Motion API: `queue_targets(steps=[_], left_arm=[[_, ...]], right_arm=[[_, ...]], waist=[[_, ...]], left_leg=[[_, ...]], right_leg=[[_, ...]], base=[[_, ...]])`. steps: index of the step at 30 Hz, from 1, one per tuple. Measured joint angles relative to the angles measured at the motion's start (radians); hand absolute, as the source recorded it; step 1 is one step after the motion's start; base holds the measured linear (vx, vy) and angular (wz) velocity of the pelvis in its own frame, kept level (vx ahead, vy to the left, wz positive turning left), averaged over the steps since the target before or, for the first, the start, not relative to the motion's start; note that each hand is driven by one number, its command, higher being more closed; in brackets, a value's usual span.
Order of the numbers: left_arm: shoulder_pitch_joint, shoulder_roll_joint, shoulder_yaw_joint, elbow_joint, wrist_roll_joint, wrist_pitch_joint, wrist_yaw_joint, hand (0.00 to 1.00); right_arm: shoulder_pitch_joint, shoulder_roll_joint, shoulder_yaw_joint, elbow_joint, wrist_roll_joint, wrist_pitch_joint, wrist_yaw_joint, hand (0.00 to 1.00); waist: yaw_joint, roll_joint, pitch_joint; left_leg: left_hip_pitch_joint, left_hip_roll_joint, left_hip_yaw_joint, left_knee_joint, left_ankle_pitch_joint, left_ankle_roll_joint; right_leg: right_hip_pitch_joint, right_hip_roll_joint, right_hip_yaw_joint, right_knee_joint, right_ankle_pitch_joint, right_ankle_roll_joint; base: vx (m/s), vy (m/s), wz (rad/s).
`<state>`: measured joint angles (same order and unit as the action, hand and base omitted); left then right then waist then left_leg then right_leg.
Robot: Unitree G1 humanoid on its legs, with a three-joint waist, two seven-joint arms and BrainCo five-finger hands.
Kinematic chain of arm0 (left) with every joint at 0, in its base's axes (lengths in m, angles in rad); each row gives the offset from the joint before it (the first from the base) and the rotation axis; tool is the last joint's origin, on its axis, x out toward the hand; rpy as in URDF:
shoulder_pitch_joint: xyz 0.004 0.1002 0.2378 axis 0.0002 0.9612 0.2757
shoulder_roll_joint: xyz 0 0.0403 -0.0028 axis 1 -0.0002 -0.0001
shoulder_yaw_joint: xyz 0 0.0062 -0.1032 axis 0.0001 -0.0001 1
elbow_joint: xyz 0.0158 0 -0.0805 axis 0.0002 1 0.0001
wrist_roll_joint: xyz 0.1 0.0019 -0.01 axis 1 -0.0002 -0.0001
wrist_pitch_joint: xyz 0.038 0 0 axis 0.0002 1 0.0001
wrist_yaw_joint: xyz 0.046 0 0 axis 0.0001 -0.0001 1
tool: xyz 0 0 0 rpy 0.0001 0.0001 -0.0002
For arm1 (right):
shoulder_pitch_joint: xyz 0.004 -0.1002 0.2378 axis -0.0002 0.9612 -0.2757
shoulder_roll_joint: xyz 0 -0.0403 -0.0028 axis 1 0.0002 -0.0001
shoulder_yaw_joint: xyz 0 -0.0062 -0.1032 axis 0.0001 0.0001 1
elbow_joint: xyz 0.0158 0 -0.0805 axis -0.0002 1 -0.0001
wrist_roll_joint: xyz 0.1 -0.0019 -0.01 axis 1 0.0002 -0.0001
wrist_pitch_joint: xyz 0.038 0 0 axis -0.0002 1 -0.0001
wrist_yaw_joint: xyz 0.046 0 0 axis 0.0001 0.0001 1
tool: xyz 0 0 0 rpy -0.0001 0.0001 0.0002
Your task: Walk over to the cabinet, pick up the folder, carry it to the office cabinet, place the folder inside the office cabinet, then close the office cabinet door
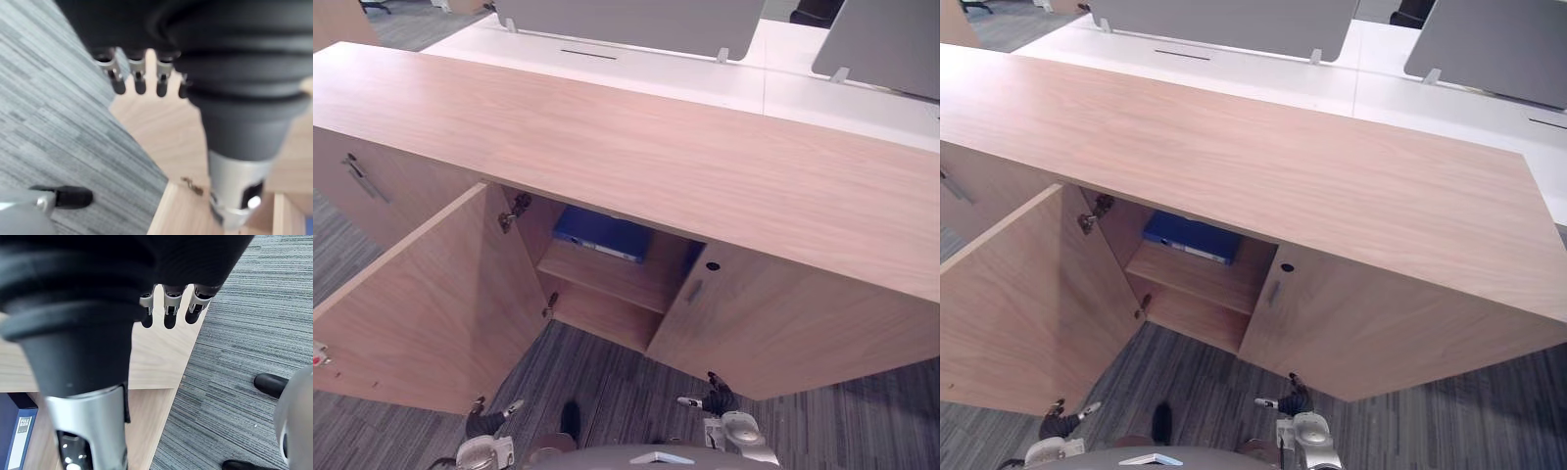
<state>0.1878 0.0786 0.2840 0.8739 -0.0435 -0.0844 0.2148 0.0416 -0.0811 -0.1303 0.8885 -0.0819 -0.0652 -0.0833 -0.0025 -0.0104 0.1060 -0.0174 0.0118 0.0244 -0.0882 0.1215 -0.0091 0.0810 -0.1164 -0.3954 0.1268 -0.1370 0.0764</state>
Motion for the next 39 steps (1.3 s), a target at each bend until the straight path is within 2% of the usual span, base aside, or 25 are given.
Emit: queue_targets(steps=[3, 7, 10, 13, 18, 25, 32, 36, 39], left_arm=[[0.006, 0.003, 0.080, -0.003, -0.070, -0.003, 0.005, 0.00], [0.024, 0.012, 0.181, -0.090, -0.148, -0.015, 0.027, 0.00], [0.025, 0.033, 0.234, -0.152, -0.177, -0.025, 0.040, 0.00], [0.026, 0.062, 0.263, -0.241, -0.209, -0.043, 0.041, 0.00], [0.030, 0.119, 0.264, -0.333, -0.217, -0.068, 0.040, 0.00], [0.023, 0.121, 0.265, -0.424, -0.217, -0.078, 0.040, 0.00], [0.026, 0.121, 0.276, -0.553, -0.216, -0.081, 0.043, 0.00], [0.028, 0.121, 0.275, -0.591, -0.208, -0.081, 0.042, 0.00], [0.029, 0.121, 0.263, -0.626, -0.206, -0.081, 0.042, 0.00]], right_arm=[[-0.009, -0.001, 0.000, 0.002, 0.000, 0.003, -0.015, 0.00], [-0.016, -0.009, 0.000, 0.002, 0.000, 0.003, -0.019, 0.00], [-0.015, -0.010, 0.000, 0.002, 0.000, 0.003, -0.027, 0.00], [-0.021, -0.010, 0.001, -0.003, 0.000, 0.003, -0.027, 0.00], [-0.045, -0.014, 0.006, -0.003, 0.000, 0.003, -0.027, 0.00], [-0.045, -0.015, 0.009, -0.004, 0.000, 0.003, -0.026, 0.00], [-0.038, -0.013, 0.004, -0.006, 0.000, 0.003, -0.027, 0.00], [-0.036, -0.009, 0.004, -0.007, 0.000, 0.003, -0.026, 0.00], [-0.034, -0.009, 0.006, -0.007, 0.000, 0.003, -0.026, 0.00]], waist=[[0.004, 0.001, -0.003], [0.018, 0.001, -0.004], [0.023, -0.001, -0.003], [0.041, -0.005, 0.001], [0.052, -0.017, 0.011], [0.056, -0.033, 0.031], [0.066, -0.061, 0.054], [0.067, -0.062, 0.056], [0.066, -0.063, 0.057]], left_leg=[[0.005, -0.003, -0.018, 0.000, -0.001, -0.001], [0.004, -0.009, -0.052, 0.000, 0.000, -0.001], [0.011, -0.017, -0.078, 0.000, -0.001, -0.002], [0.019, -0.022, -0.095, 0.000, -0.001, -0.002], [0.025, -0.024, -0.111, -0.001, -0.011, -0.001], [0.031, -0.022, -0.109, -0.001, -0.017, 0.001], [0.030, -0.026, -0.109, -0.001, -0.019, 0.003], [0.028, -0.032, -0.118, -0.001, -0.020, 0.006], [0.026, -0.038, -0.129, -0.001, -0.021, 0.007]], right_leg=[[0.022, 0.000, -0.009, -0.004, -0.003, 0.001], [0.038, -0.001, -0.033, -0.005, -0.013, -0.001], [0.063, -0.002, -0.058, -0.004, -0.015, -0.007], [0.080, -0.004, -0.072, -0.003, -0.014, -0.004], [0.094, -0.002, -0.080, -0.004, -0.018, -0.011], [0.097, 0.001, -0.063, -0.004, -0.018, -0.015], [0.098, -0.001, -0.062, -0.010, -0.024, -0.024], [0.099, 0.000, -0.051, -0.010, -0.018, -0.022], [0.100, 0.000, 0.001, -0.014, -0.018, -0.025]], base=[[-0.01, -0.014, 0.14], [0.01, -0.022, 0.23], [0.04, -0.038, 0.28], [0.04, -0.041, 0.23], [0.00, -0.037, 0.11], [-0.02, -0.009, -0.02], [0.00, 0.000, 0.00], [0.00, -0.008, 0.09], [0.00, 0.009, 0.13]])
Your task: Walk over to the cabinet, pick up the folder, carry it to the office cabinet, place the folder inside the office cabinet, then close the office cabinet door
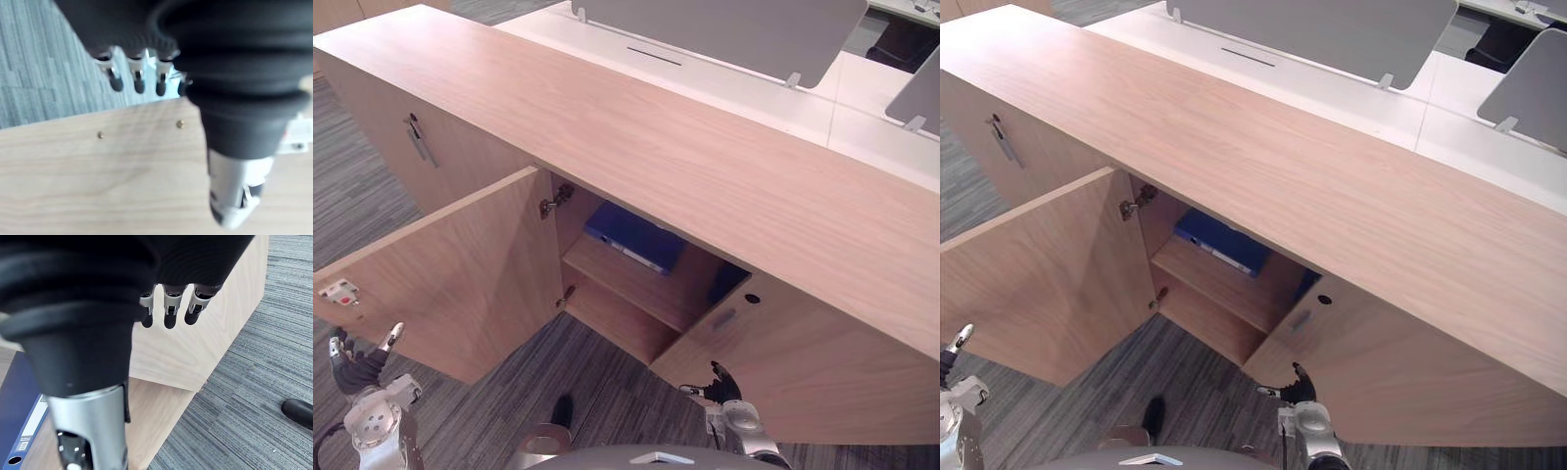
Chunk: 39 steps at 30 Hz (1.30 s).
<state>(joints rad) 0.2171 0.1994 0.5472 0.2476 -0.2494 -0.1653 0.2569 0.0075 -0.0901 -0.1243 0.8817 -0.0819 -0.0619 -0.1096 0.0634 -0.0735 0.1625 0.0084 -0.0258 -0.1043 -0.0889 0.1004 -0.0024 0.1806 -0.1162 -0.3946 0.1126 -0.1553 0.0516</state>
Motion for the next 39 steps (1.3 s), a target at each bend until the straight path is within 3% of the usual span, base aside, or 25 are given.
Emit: queue_targets(steps=[4, 11, 16, 17, 19, 20, 21, 22, 24, 25, 26, 39], left_arm=[[0.001, 0.000, 0.003, -0.004, 0.067, 0.004, 0.004, 0.00], [0.001, 0.000, 0.003, 0.000, 0.015, -0.012, 0.020, 0.00], [0.001, -0.005, 0.003, 0.006, -0.012, -0.020, 0.022, 0.00], [0.000, -0.005, 0.002, 0.010, -0.012, -0.022, 0.022, 0.00], [0.000, -0.006, 0.003, 0.012, -0.012, -0.022, 0.023, 0.00], [0.000, -0.008, 0.003, 0.014, -0.012, -0.025, 0.025, 0.00], [-0.001, -0.009, 0.003, 0.020, -0.012, -0.030, 0.026, 0.00], [-0.003, -0.010, 0.003, 0.028, -0.012, -0.031, 0.027, 0.00], [-0.008, -0.016, 0.003, 0.047, -0.011, -0.031, 0.028, 0.00], [-0.008, -0.019, 0.003, 0.049, -0.011, -0.031, 0.030, 0.00], [-0.009, -0.019, 0.003, 0.051, -0.011, -0.031, 0.034, 0.00], [-0.029, -0.017, 0.011, 0.102, 0.019, -0.031, 0.061, 0.00]], right_arm=[[0.002, 0.004, 0.003, 0.001, -0.005, 0.000, 0.000, 0.00], [0.016, 0.004, 0.002, 0.021, -0.006, 0.001, -0.002, 0.00], [0.015, 0.006, 0.002, 0.041, -0.006, 0.002, -0.003, 0.00], [0.015, 0.006, 0.003, 0.041, -0.008, 0.002, -0.003, 0.00], [0.016, 0.007, 0.003, 0.041, -0.020, 0.002, -0.003, 0.00], [0.016, 0.008, 0.003, 0.041, -0.028, 0.002, -0.003, 0.00], [0.016, 0.009, 0.003, 0.041, -0.032, 0.002, -0.004, 0.00], [0.015, 0.011, 0.003, 0.041, -0.034, 0.002, -0.004, 0.00], [0.016, 0.015, 0.003, 0.041, -0.035, 0.002, -0.004, 0.00], [0.016, 0.020, 0.004, 0.041, -0.036, 0.002, -0.004, 0.00], [0.016, 0.026, 0.005, 0.042, -0.040, 0.002, -0.004, 0.00], [0.017, 0.041, 0.006, 0.051, -0.042, 0.002, -0.006, 0.00]], waist=[[0.005, -0.004, 0.002], [0.016, -0.018, -0.006], [0.017, -0.009, 0.000], [0.017, -0.020, -0.007], [0.017, -0.010, 0.000], [0.017, -0.022, -0.007], [0.016, -0.010, 0.000], [0.016, -0.021, -0.006], [0.015, -0.013, -0.001], [0.015, -0.028, -0.009], [0.015, -0.019, -0.003], [0.012, -0.028, -0.008]], left_leg=[[0.008, -0.001, 0.010, 0.000, -0.001, 0.001], [0.015, -0.004, 0.018, 0.000, -0.003, 0.001], [0.027, -0.006, 0.017, 0.000, -0.002, -0.005], [0.027, -0.006, 0.017, 0.000, -0.002, -0.005], [0.027, -0.006, 0.016, 0.000, -0.003, -0.006], [0.028, -0.006, 0.016, 0.000, -0.003, -0.006], [0.028, -0.006, 0.015, 0.000, -0.003, -0.006], [0.029, -0.006, 0.015, 0.000, -0.003, -0.006], [0.028, -0.007, 0.014, 0.000, -0.003, -0.006], [0.029, -0.008, 0.014, 0.000, -0.003, -0.006], [0.028, -0.008, 0.014, 0.000, -0.003, -0.006], [0.035, -0.011, 0.020, 0.000, -0.015, 0.000]], right_leg=[[0.014, -0.001, 0.018, -0.023, 0.002, -0.003], [0.022, -0.001, 0.026, -0.032, 0.002, -0.002], [0.034, 0.001, 0.026, -0.036, 0.004, 0.002], [0.034, 0.001, 0.026, -0.036, 0.004, 0.002], [0.034, 0.001, 0.026, -0.036, 0.002, -0.001], [0.035, 0.001, 0.026, -0.036, 0.002, -0.001], [0.035, 0.001, 0.026, -0.036, 0.002, -0.002], [0.035, 0.001, 0.026, -0.036, 0.000, -0.005], [0.035, 0.000, 0.026, -0.036, -0.001, -0.006], [0.036, 0.000, 0.026, -0.037, -0.001, -0.006], [0.035, 0.000, 0.025, -0.038, -0.001, -0.006], [0.046, -0.002, 0.028, -0.049, 0.005, 0.004]], base=[[-0.01, -0.004, -0.04], [-0.01, -0.017, -0.04], [-0.01, -0.020, 0.00], [0.00, 0.000, 0.00], [0.00, 0.000, 0.00], [0.00, 0.000, 0.00], [0.00, 0.000, 0.00], [0.00, 0.000, 0.00], [0.00, 0.000, 0.00], [0.00, 0.000, 0.00], [0.00, 0.000, 0.00], [0.00, 0.000, 0.00]])
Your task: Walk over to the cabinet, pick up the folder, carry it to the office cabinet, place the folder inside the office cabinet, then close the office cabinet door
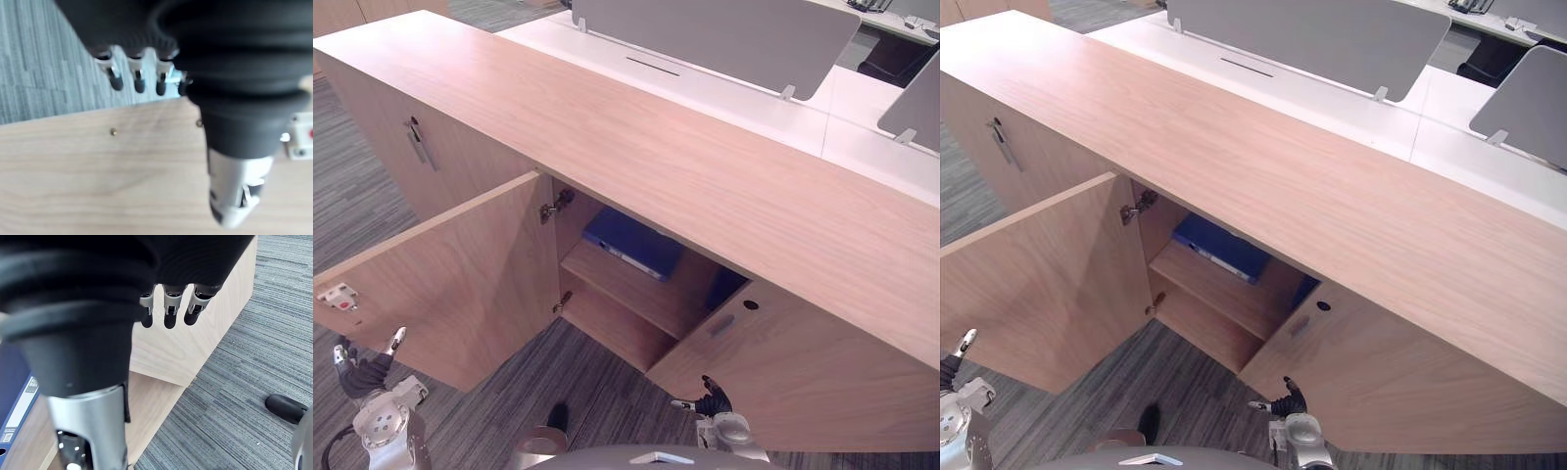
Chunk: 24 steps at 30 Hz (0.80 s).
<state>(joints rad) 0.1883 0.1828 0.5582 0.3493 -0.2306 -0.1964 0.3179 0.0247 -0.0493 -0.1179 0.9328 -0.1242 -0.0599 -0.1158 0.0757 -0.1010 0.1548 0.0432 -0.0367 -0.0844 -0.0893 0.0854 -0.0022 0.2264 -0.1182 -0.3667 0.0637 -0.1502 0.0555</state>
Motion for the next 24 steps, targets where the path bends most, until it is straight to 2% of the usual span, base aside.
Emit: queue_targets(steps=[14, 20, 24], left_arm=[[-0.007, 0.044, 0.149, 0.026, -0.002, -0.001, 0.074, 0.00], [-0.006, 0.044, 0.142, 0.054, -0.001, -0.001, 0.072, 0.00], [-0.003, 0.043, 0.086, 0.054, 0.002, -0.001, 0.057, 0.00]], right_arm=[[0.001, 0.000, 0.025, 0.028, 0.000, -0.001, -0.005, 0.00], [0.006, 0.001, 0.040, 0.028, 0.000, -0.001, -0.005, 0.00], [0.016, 0.002, 0.062, 0.028, -0.001, -0.002, -0.005, 0.00]], waist=[[0.001, -0.005, -0.002], [-0.004, -0.011, -0.006], [-0.016, -0.014, -0.008]], left_leg=[[0.019, 0.002, 0.005, 0.000, -0.026, 0.001], [0.025, 0.010, 0.004, 0.000, -0.032, 0.001], [0.027, 0.014, 0.000, 0.000, -0.033, 0.001]], right_leg=[[0.018, 0.004, 0.035, -0.010, 0.006, -0.009], [0.019, 0.010, 0.061, -0.002, 0.019, -0.024], [0.013, 0.012, 0.073, 0.014, 0.019, -0.024]], base=[[0.01, -0.010, -0.01], [0.00, 0.000, 0.00], [0.00, 0.000, 0.00]])
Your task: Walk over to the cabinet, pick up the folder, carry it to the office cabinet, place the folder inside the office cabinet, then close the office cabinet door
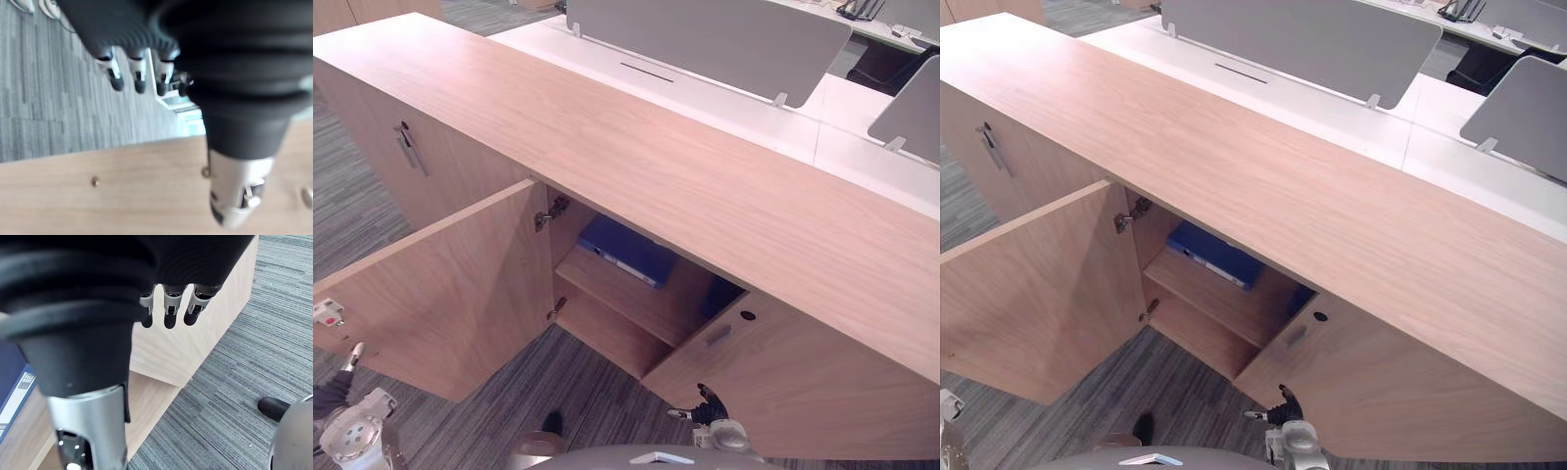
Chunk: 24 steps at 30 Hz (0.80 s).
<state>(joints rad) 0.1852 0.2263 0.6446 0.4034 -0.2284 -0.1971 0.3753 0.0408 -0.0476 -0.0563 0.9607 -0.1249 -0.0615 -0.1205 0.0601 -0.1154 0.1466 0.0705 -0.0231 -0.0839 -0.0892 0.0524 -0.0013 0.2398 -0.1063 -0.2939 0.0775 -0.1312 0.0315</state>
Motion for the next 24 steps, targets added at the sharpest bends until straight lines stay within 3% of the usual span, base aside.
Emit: queue_targets(steps=[4, 24], left_arm=[[-0.004, -0.003, -0.057, -0.003, 0.016, 0.000, -0.015, 0.00], [0.070, -0.018, -0.138, -0.071, 0.038, 0.010, -0.041, 0.00]], right_arm=[[0.013, 0.000, 0.005, 0.000, 0.000, 0.000, 0.000, 0.00], [0.034, -0.001, -0.006, 0.000, 0.000, 0.005, 0.003, 0.00]], waist=[[-0.012, 0.001, 0.000], [-0.012, 0.015, -0.006]], left_leg=[[0.002, 0.005, 0.001, 0.000, 0.000, 0.000], [-0.031, 0.014, 0.008, 0.000, 0.007, -0.010]], right_leg=[[-0.002, 0.003, 0.008, 0.006, 0.000, 0.001], [-0.032, 0.005, 0.009, 0.008, 0.002, 0.006]], base=[[-0.03, -0.029, -0.01], [-0.04, -0.028, 0.02]])
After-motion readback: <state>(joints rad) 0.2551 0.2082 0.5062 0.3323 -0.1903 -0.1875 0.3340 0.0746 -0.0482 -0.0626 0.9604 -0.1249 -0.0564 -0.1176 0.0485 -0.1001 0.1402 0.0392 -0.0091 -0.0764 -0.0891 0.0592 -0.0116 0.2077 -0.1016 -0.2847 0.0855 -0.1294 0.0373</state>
